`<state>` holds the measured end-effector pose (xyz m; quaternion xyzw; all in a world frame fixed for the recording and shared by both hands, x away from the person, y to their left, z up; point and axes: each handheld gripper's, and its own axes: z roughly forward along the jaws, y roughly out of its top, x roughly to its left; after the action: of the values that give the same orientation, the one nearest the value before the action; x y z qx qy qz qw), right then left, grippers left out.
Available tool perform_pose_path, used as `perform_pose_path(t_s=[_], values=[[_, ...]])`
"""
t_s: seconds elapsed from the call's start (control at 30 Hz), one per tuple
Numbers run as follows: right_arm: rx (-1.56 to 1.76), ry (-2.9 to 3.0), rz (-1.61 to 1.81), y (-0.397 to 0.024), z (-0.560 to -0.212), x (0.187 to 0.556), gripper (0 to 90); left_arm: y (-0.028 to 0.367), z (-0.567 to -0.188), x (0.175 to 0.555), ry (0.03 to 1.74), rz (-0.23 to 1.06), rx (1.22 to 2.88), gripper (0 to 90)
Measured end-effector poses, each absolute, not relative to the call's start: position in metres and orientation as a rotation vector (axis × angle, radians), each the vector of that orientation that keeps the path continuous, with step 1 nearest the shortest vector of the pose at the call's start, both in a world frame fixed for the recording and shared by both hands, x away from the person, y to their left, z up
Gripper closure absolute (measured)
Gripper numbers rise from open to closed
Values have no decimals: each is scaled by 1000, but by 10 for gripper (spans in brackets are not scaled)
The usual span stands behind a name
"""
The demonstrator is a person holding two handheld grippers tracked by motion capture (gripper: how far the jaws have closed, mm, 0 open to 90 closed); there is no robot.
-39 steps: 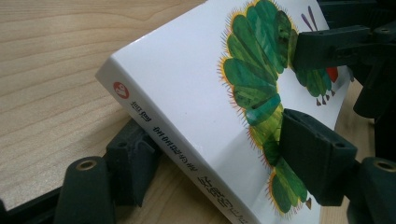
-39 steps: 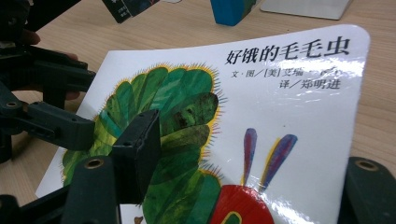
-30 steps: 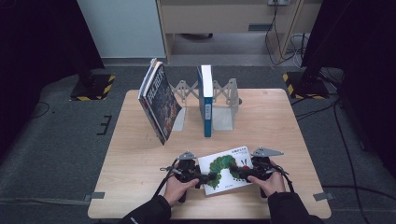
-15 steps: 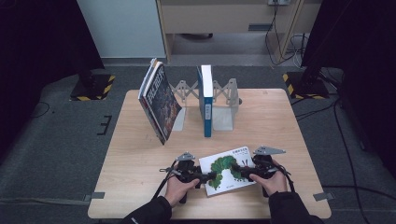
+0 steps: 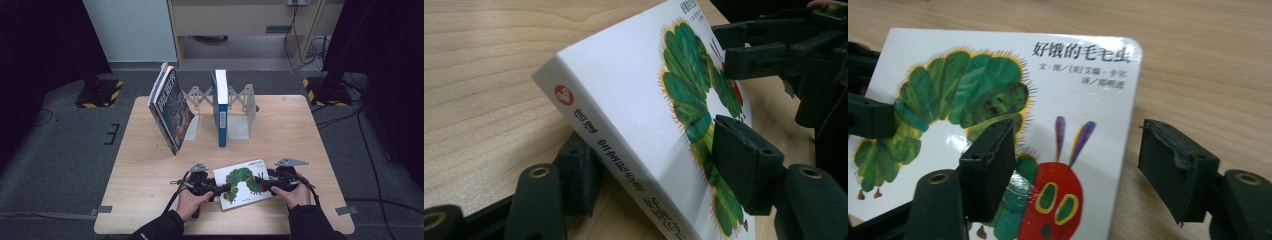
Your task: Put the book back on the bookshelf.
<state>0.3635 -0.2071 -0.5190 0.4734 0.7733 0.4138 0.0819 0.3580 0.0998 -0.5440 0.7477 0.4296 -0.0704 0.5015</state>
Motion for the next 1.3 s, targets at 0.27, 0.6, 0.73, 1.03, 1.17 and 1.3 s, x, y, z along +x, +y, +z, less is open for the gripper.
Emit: perform_pose_path(t_s=[0.27, 0.6, 0.73, 1.03, 1.17, 1.3], values=[[1414, 2306, 1255, -205, -518, 364, 329, 101, -541, 358, 1028, -194, 1820, 398], [1347, 2293, 1327, -200, -512, 363, 363, 95, -534, 353, 946, -189, 1821, 443], [1332, 2268, 1364, -202, -510, 363, 374, 95, -529, 352, 919, -166, 1836, 467], [1294, 2214, 1476, -205, -503, 363, 378, 92, -518, 347, 886, -237, 1830, 660], [1290, 2207, 1487, -206, -503, 363, 356, 91, -515, 346, 883, -227, 1835, 686], [1297, 2189, 1472, -211, -502, 363, 324, 91, -512, 345, 882, -224, 1836, 708]])
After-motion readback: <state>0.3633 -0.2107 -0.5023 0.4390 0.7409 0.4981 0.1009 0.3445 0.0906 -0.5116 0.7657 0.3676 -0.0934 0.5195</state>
